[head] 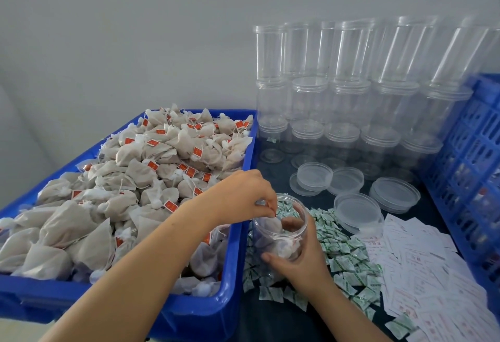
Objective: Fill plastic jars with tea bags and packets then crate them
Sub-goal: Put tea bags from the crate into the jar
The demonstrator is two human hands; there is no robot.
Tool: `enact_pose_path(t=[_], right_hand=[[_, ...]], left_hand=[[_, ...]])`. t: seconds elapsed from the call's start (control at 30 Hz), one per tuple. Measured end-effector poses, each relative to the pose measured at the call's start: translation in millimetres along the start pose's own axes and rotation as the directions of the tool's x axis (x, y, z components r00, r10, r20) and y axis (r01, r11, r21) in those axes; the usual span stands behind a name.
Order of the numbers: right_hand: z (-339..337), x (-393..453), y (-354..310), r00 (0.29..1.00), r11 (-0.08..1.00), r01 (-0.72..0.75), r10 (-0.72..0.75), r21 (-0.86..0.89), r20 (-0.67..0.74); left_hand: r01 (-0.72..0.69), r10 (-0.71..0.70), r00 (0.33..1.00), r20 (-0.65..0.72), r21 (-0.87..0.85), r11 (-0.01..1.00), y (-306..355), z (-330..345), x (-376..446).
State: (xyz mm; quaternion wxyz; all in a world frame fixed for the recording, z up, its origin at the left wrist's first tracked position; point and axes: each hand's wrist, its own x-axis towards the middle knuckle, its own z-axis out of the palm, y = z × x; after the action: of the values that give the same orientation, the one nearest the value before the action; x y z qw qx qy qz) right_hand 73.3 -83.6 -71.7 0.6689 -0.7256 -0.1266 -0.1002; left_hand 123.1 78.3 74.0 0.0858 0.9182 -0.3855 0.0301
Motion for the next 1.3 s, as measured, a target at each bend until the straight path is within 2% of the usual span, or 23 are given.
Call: enact_pose_path(t=[0.17,0.23,0.3,0.4,0.47,0.57,0.7,0.9,1.1,1.3], right_hand=[[0,0,0,1.000,1.000,0.014,-0.014,0.005,0.005],[1,0,0,1.000,1.000,0.021,-0.022,0.010,0.006],[0,0,0,0.999,0.999,0.032,-0.032,-0.002,0.003],[-2,0,2,0.999,0.999,0.035,-0.035,-0.013,0.001],[-2,1,3,0.999,0.999,0.039,-0.039,-0.018,-0.002],[-1,1,7,0.999,0.999,0.035,-0.035,-0.001,0.004],[-1,3,11,0.999,0.999,0.033,-0.033,-0.001,-0.004],[-2,4,16,1.000,1.000,0.018,-0.018,-0.022,-0.005],[-2,3,17,1.000,1.000,0.009,-0.009,-0.017,-0.003],[0,3,16,0.999,1.000,0.031,-0.031,0.001,-0.008]], left_hand=[[0.025,-0.030,0.999,-0.041,-0.119,0.993,-3,1,-2],[0.074,-0.093,0.993,-0.076,-0.223,0.972,-7,-4,-1],[0.170,-0.212,0.965,-0.157,-0.244,0.955,-20,-11,2],[0.414,-0.452,0.840,-0.300,-0.184,0.892,-50,-21,6],[0.540,-0.531,0.771,-0.352,-0.080,0.838,-71,-23,4],[0.640,-0.571,0.742,-0.352,0.114,0.760,-94,-15,1],[0.642,-0.546,0.767,-0.337,0.374,0.670,-114,-1,1],[0.606,-0.592,0.768,-0.244,0.576,0.548,-125,2,3],[0.623,-0.581,0.763,-0.281,0.558,0.548,-130,-8,-4],[0.621,-0.529,0.783,-0.327,0.464,0.632,-119,-19,-5]])
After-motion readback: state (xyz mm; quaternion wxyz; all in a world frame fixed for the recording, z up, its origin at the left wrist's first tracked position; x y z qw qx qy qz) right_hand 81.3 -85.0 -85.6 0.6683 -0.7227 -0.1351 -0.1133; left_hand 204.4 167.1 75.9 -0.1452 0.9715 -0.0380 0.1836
